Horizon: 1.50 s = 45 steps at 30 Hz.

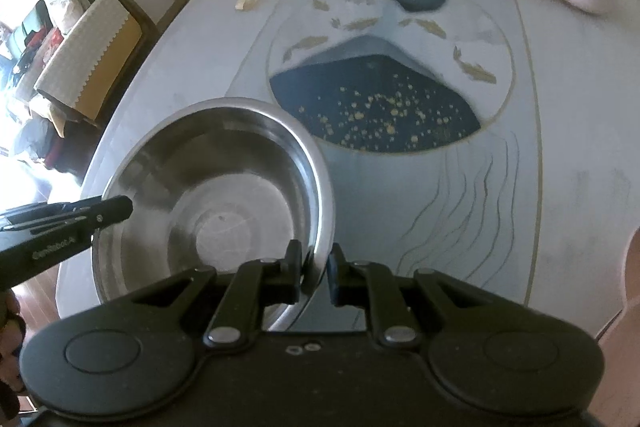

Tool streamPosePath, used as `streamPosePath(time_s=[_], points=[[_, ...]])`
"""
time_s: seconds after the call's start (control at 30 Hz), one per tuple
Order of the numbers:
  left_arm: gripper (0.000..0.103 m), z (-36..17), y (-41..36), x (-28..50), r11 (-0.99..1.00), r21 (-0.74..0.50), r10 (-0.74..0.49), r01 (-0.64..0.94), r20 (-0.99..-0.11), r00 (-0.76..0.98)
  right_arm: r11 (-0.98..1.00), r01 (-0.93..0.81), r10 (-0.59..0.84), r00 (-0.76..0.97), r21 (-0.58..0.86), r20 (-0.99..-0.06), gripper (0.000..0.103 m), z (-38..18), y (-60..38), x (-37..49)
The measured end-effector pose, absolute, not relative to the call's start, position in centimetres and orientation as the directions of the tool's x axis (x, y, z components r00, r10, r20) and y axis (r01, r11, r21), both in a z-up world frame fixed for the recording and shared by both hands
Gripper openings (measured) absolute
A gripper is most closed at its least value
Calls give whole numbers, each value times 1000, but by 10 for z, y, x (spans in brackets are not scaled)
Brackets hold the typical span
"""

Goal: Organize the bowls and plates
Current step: 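Carry the steel bowl with the right tool onto the plate stack and release, then withdraw the right tool and move it toward the pink pot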

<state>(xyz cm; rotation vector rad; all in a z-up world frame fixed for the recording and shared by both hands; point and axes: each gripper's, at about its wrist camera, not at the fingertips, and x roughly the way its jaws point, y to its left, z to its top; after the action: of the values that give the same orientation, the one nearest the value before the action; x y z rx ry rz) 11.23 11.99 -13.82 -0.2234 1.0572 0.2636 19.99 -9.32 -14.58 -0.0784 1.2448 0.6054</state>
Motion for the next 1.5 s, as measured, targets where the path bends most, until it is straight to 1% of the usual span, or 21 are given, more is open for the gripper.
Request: streamPosePath(time_s=[0.27, 0.4, 0.57, 0.63, 0.7, 0.77, 0.9, 1.0, 1.03, 1.07, 1.1, 1.13, 1.17, 1.2, 1.23, 1.27, 1.3, 1.37, 1.47, 1.5], points=[[14, -146, 117, 101, 952, -44, 106, -304, -883, 457, 829, -497, 387, 174, 259, -905, 14, -149, -94, 190], [14, -147, 121, 99, 948, -75, 81, -311, -885, 459, 835, -477, 393, 169, 274, -904, 14, -148, -96, 191], [14, -148, 123, 98, 948, -93, 61, -305, -886, 460, 832, -485, 388, 165, 268, -907, 23, -147, -95, 191], [14, -148, 125, 98, 945, -105, 52, -310, -886, 461, 831, -494, 382, 173, 256, -908, 24, -145, -96, 192], [14, -147, 125, 98, 947, -101, 56, -305, -883, 466, 831, -496, 383, 182, 252, -906, 26, -141, -101, 195], [14, -143, 125, 99, 950, -91, 64, -297, -878, 474, 830, -496, 389, 188, 255, -902, 30, -136, -106, 200], [15, -132, 126, 103, 954, -98, 56, -282, -869, 492, 831, -497, 403, 227, 250, -886, 31, -119, -117, 213], [16, -119, 128, 110, 955, -126, 35, -269, -852, 523, 833, -494, 416, 265, 247, -870, 37, -103, -128, 225], [17, -114, 128, 113, 955, -137, 25, -262, -846, 533, 836, -493, 415, 284, 240, -864, 41, -98, -133, 231], [19, -108, 127, 116, 957, -139, 22, -255, -840, 543, 840, -489, 414, 300, 234, -859, 44, -94, -137, 235], [21, -104, 126, 120, 960, -136, 23, -245, -833, 553, 846, -481, 413, 316, 231, -854, 44, -90, -143, 242], [28, -98, 124, 124, 965, -126, 28, -231, -824, 566, 853, -469, 408, 329, 228, -851, 45, -85, -150, 249], [40, -93, 121, 129, 969, -115, 35, -218, -813, 581, 859, -460, 405, 341, 225, -849, 46, -82, -155, 254], [49, -89, 119, 133, 972, -107, 40, -211, -804, 594, 867, -448, 397, 358, 218, -845, 47, -77, -162, 262], [66, -84, 116, 137, 974, -102, 45, -202, -787, 616, 874, -439, 389, 374, 209, -842, 49, -74, -167, 267], [71, -79, 112, 141, 977, -95, 53, -193, -764, 643, 880, -430, 383, 391, 202, -837, 50, -69, -173, 273], [71, -76, 108, 145, 979, -86, 59, -187, -754, 654, 887, -419, 375, 410, 194, -831, 52, -65, -180, 281], [71, -72, 100, 161, 983, -76, 54, -167, -750, 659, 900, -394, 360, 437, 184, -824, 58, -59, -191, 292], [71, -67, 88, 187, 986, -98, 17, -137, -752, 659, 915, -356, 346, 459, 187, -818, 64, -56, -206, 311], [71, -65, 83, 198, 987, -100, 5, -122, -753, 658, 921, -343, 337, 468, 184, -817, 65, -55, -211, 317]])
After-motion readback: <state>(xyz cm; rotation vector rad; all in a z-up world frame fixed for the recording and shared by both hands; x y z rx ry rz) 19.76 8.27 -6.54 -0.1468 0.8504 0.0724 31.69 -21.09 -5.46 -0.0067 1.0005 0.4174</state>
